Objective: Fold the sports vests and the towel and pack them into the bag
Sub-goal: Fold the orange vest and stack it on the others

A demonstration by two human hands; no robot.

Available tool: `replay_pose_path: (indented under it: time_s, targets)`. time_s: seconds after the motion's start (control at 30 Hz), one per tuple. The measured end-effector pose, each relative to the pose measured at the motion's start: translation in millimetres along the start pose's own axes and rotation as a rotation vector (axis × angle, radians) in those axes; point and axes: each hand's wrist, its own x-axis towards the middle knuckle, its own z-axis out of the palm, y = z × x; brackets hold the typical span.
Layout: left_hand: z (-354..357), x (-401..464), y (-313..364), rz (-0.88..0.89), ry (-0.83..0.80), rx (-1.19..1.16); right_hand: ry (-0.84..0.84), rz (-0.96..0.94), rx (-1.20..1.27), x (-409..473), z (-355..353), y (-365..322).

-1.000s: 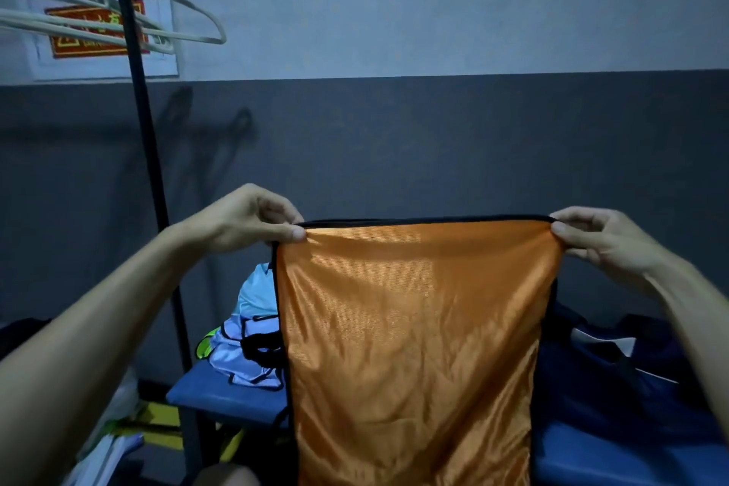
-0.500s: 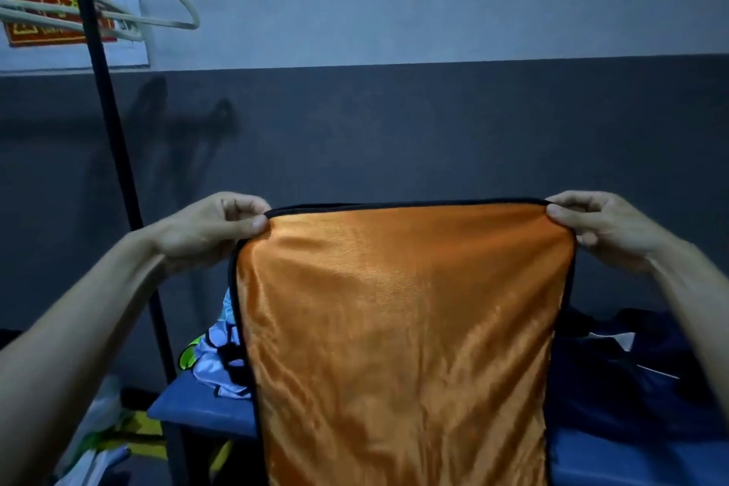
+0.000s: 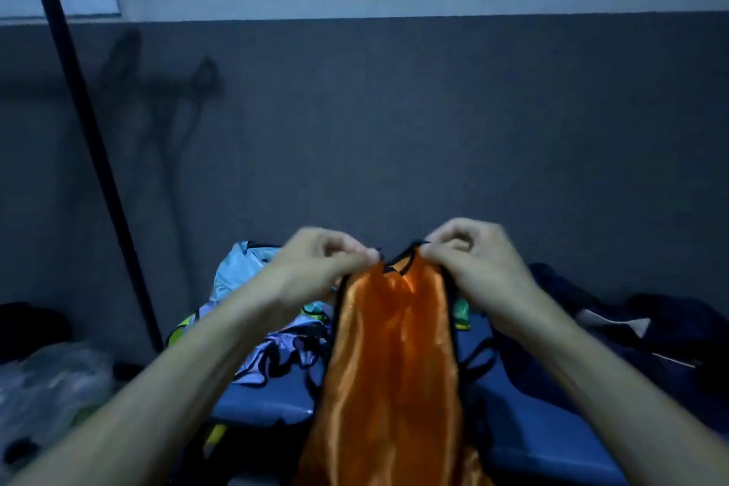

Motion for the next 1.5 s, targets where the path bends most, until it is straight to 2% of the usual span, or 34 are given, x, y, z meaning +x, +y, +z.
replay_pose_path:
  time_s: [0.07, 0.13, 0.23, 0.4, 0.47, 0.63, 0.73, 0.87, 0.93, 0.97, 1.03, 1.1, 1.17, 1.23, 1.33, 1.5]
  targets:
    - [22, -11, 12, 0.068, 0.000, -0.122, 0.028, -0.099, -0.031, -10, 26, -2]
    - [34, -12, 13, 0.078, 0.082, -0.176, 0.047, -0.125, -0.057, -11, 35, 2]
    - [30, -4, 8, -0.012, 0.131, -0.232, 0.024, -0.093, -0.014, -11, 35, 3]
    - [32, -8, 17, -0.030, 0.168, -0.276, -0.048, 0.032, 0.191, -9, 36, -3]
    - [30, -8, 18, -0.045, 0.150, -0.279, -0.081, 0.063, 0.242, -10, 38, -6]
    - [15, -18, 20, -0.072, -0.018, -0.360, -0.080, 0.078, 0.273, -9, 35, -6]
    - [5, -11, 13, -0.071, 0.131, -0.167, -0.074, 0.088, 0.223, -6, 36, 0]
    - [-28, 1, 3, -0.004, 0.443, 0.476, 0.032, 0.073, 0.094, 1, 24, 12]
    - [-33, -5, 6, 0.111, 0.502, 0.739, 0.061, 0.058, 0.046, 0, 24, 13]
    - [-27, -10, 9, 0.156, 0.484, 0.762, 0.039, 0.049, 0.044, -4, 30, 11]
    - [-5, -18, 12, 0.137, 0.342, 0.613, -0.034, 0.010, 0.033, -11, 49, 8]
    - [10, -17, 8, 0.022, 0.219, 0.309, -0.022, -0.034, -0.028, -12, 64, 8]
    - [12, -14, 3, -0.071, 0.201, 0.067, 0.016, -0.042, -0.051, -10, 67, 8]
    - [10, -14, 2, -0.120, 0.186, -0.071, 0.029, -0.022, -0.049, -7, 65, 11]
    - [12, -16, 3, -0.134, 0.167, -0.168, 0.029, -0.001, -0.045, -8, 66, 11]
    - [15, -12, -2, -0.133, 0.202, -0.122, -0.037, 0.079, 0.003, -12, 65, 7]
